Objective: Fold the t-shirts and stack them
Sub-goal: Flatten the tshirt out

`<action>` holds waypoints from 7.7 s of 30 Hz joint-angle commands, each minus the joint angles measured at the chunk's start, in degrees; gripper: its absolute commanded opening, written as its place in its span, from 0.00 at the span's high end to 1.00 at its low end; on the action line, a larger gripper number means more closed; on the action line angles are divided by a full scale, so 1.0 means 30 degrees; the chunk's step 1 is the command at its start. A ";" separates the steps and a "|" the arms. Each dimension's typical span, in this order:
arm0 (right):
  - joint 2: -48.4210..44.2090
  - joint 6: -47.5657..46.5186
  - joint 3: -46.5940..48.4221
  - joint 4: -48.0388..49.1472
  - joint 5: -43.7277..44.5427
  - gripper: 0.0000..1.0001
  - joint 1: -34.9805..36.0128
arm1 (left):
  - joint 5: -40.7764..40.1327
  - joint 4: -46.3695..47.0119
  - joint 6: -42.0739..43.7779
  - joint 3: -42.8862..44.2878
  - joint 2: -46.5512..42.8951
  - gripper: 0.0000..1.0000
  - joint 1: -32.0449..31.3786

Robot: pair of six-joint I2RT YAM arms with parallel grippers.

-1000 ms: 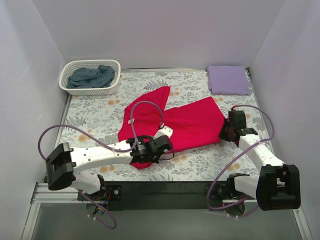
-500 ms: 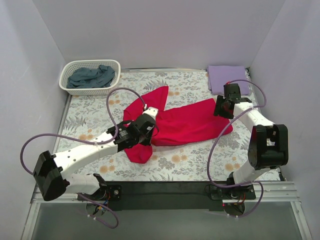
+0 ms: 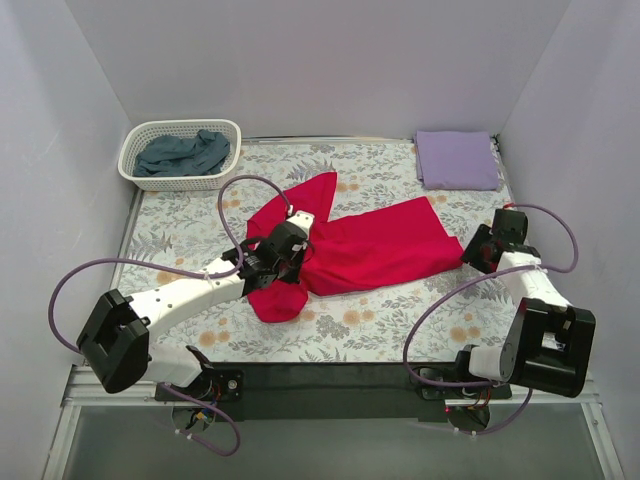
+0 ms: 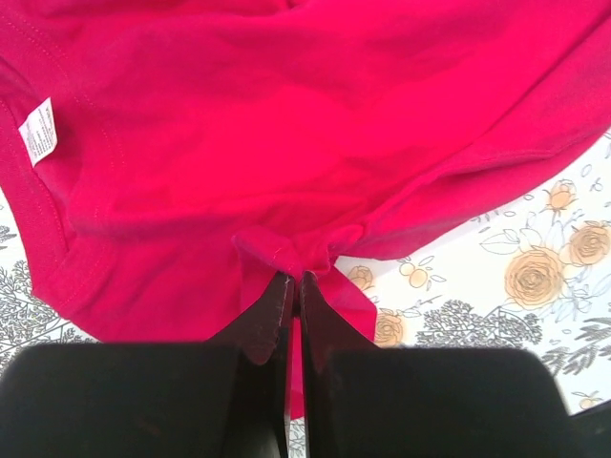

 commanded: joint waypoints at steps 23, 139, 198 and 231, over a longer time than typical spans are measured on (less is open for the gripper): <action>0.2867 0.0373 -0.2493 0.5970 -0.6852 0.72 -0.1857 | -0.2152 0.0989 0.0697 -0.0798 -0.0483 1.00 0.0162; 0.7143 -0.0272 0.5417 0.4505 -0.7059 0.56 0.0809 | 0.1014 0.1340 -0.1355 1.0597 1.1583 0.82 0.7808; 0.9544 -0.0302 0.6384 0.3977 -0.4336 0.55 0.1719 | -0.1361 -0.0008 -0.4137 0.8810 1.3138 0.74 0.8598; 0.5452 -0.0858 0.6974 0.1138 -0.4163 0.48 0.3700 | -0.0804 -0.0211 -0.3807 1.0586 1.0219 0.46 0.9802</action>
